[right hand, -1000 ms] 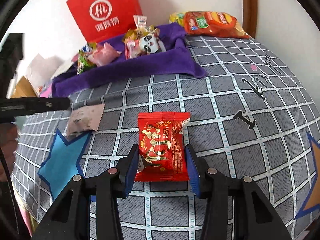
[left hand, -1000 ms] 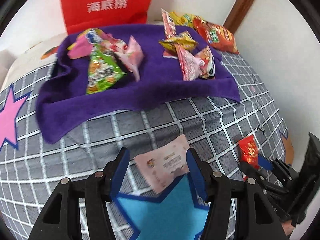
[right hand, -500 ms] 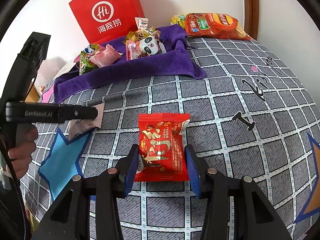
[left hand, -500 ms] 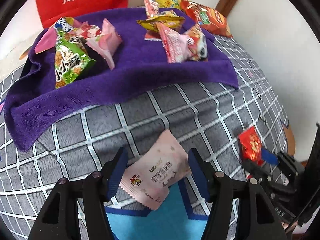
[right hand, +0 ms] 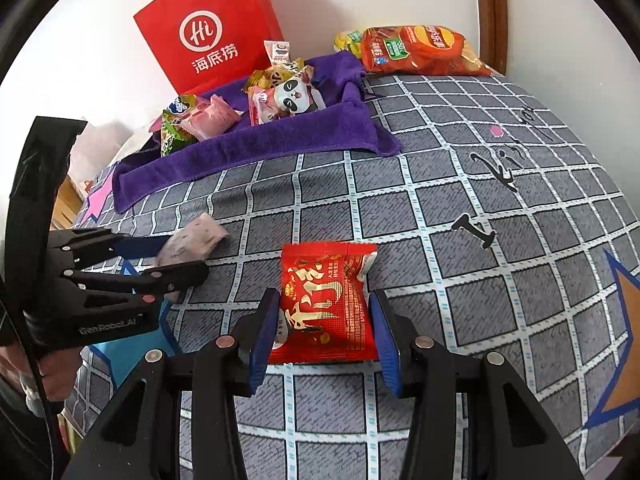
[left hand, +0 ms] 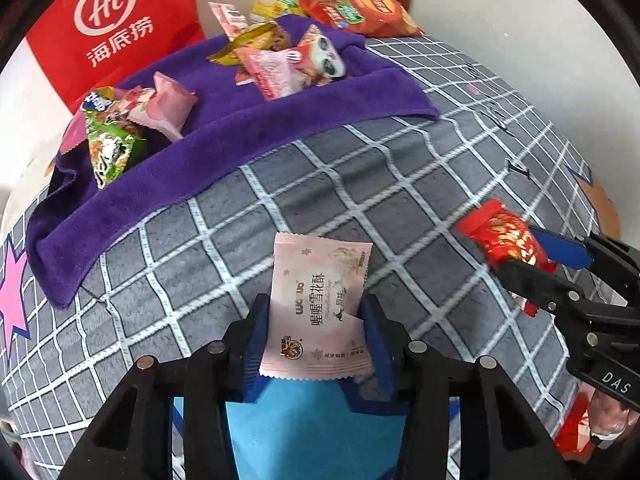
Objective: Organize snacks
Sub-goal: 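Lift the red packet with the right tool while the left tool grasps the pink-white packet, then carry the red packet with the right tool while the left tool carries the pink-white packet to the towel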
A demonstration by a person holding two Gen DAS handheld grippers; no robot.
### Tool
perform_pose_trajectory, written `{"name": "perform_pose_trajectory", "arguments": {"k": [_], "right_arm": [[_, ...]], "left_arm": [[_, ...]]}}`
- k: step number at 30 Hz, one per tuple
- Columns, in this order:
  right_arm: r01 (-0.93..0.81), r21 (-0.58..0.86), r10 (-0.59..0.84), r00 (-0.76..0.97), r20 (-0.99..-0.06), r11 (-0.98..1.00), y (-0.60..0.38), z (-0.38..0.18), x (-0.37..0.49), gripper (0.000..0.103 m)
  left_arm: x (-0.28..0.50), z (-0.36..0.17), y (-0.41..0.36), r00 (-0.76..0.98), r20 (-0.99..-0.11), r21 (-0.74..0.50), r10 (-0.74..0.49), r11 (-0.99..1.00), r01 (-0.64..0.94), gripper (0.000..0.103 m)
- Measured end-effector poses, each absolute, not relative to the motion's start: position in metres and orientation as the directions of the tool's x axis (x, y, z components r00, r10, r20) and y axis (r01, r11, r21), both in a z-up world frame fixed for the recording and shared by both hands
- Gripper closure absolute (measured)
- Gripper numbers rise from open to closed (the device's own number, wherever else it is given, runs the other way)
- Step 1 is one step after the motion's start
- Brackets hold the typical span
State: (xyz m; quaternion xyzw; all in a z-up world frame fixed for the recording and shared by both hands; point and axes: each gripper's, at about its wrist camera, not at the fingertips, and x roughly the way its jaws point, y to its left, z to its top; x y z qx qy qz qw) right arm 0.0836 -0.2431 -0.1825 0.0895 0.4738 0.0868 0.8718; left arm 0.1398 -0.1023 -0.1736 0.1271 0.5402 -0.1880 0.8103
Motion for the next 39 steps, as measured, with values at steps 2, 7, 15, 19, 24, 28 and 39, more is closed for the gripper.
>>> {"name": "perform_pose_trajectory", "arguments": {"k": [2,7,15,19,24,28,39], "right_arm": [[-0.080,0.226,0.233,0.541,-0.808,0.971,-0.242,-0.177,0.081,0.058],[-0.104,0.203,0.226,0.565,-0.793,0.974,-0.238,-0.161,0.074,0.058],[-0.154,0.194,0.248,0.571,-0.782,0.969,-0.222,-0.143,0.071,0.078],[-0.139,0.164,0.214,0.549,-0.808,0.977,-0.216,-0.152,0.075,0.078],[-0.101,0.142,0.174,0.542,-0.822,0.985,-0.223,-0.157,0.071,0.053],[-0.066,0.169,0.179,0.505,-0.844,0.983,-0.229,-0.171,0.067,0.050],[-0.086,0.154,0.176,0.510,-0.842,0.984,-0.212,-0.186,0.076,0.062]], "left_arm": [[0.137,-0.170,-0.104,0.359,-0.919,0.016,-0.161,0.897,0.443,0.062],[0.127,-0.152,-0.096,0.383,-0.902,-0.018,-0.201,0.902,0.432,0.062],[0.119,-0.116,-0.065,0.452,-0.858,-0.058,-0.245,0.920,0.389,0.062],[0.115,-0.108,-0.048,0.472,-0.848,-0.064,-0.240,0.932,0.358,0.062],[0.117,-0.110,-0.033,0.464,-0.853,-0.086,-0.240,0.940,0.329,0.062],[0.117,-0.115,-0.027,0.451,-0.855,-0.118,-0.256,0.943,0.312,0.062],[0.118,-0.111,-0.021,0.464,-0.847,-0.130,-0.259,0.947,0.293,0.062]]}}
